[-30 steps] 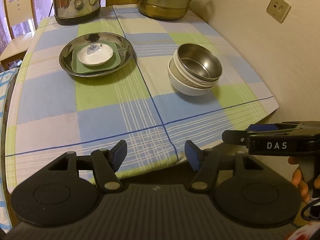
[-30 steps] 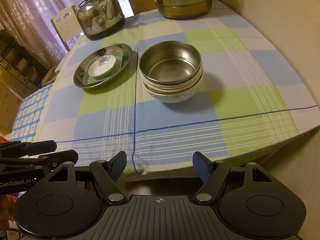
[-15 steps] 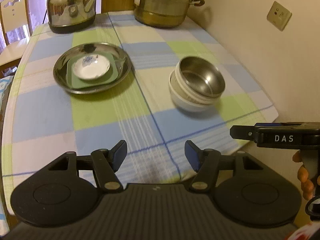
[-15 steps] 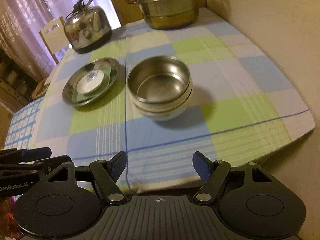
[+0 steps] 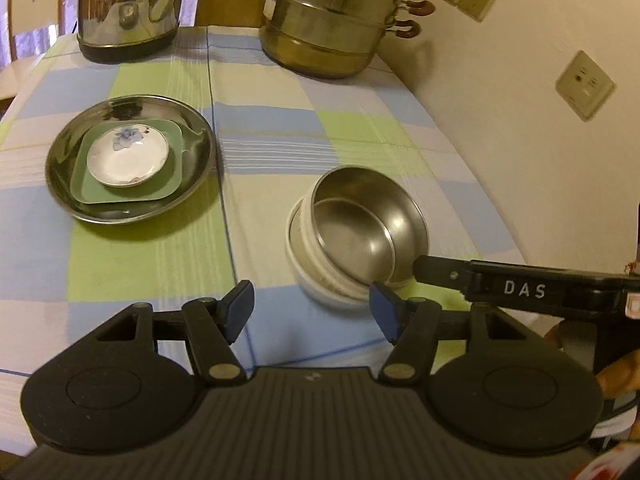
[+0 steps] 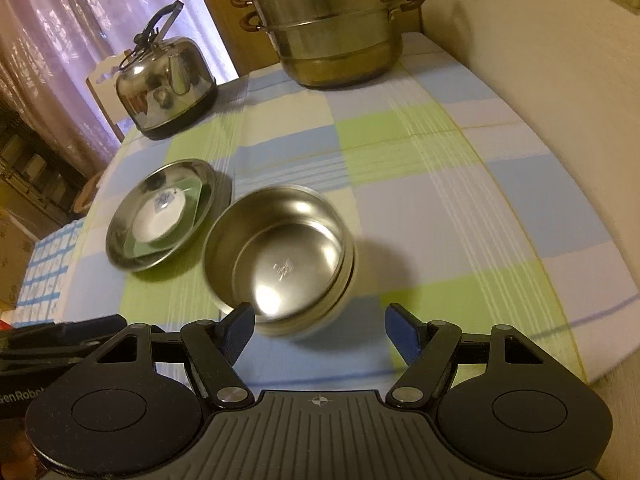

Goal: Organize plates and bowls

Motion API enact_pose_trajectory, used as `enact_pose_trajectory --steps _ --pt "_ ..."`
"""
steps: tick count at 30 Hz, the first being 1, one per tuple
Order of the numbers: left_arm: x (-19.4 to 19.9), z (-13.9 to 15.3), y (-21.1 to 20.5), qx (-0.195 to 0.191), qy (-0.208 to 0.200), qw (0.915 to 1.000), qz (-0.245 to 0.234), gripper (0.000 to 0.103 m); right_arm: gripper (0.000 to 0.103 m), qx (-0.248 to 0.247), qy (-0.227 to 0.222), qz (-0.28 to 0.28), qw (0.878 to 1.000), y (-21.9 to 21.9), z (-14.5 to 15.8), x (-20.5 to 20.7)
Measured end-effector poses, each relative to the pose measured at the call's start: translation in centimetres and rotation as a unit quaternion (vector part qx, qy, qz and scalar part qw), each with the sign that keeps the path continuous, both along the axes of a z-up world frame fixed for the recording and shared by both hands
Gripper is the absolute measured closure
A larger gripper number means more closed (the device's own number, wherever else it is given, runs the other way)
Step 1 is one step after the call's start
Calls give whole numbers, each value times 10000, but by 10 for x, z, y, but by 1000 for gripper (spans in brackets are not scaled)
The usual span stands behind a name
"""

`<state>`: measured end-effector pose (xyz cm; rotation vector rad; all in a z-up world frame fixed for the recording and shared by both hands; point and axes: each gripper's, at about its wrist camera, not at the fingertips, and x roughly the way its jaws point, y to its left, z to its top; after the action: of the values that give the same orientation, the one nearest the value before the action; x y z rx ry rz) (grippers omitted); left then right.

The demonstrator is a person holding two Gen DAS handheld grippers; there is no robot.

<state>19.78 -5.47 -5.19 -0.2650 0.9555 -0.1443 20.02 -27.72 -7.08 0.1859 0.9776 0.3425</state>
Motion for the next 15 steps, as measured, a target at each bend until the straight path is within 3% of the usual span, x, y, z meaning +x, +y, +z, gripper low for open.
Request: enact_pose_trajectory --steps 7,10,12,15 --pt "31 -23 -16 7 273 9985 478 42 34 54 142 381 9992 0 -21 38" --pt "36 -33 -17 -11 386 9974 616 45 43 131 303 488 9983 1 -32 51" --pt "40 -36 -18 17 439 9967 687 54 48 170 406 562 9975 1 -38 57" --pt "44 -40 -20 21 501 9961 732 56 53 192 483 668 9964 2 -42 61"
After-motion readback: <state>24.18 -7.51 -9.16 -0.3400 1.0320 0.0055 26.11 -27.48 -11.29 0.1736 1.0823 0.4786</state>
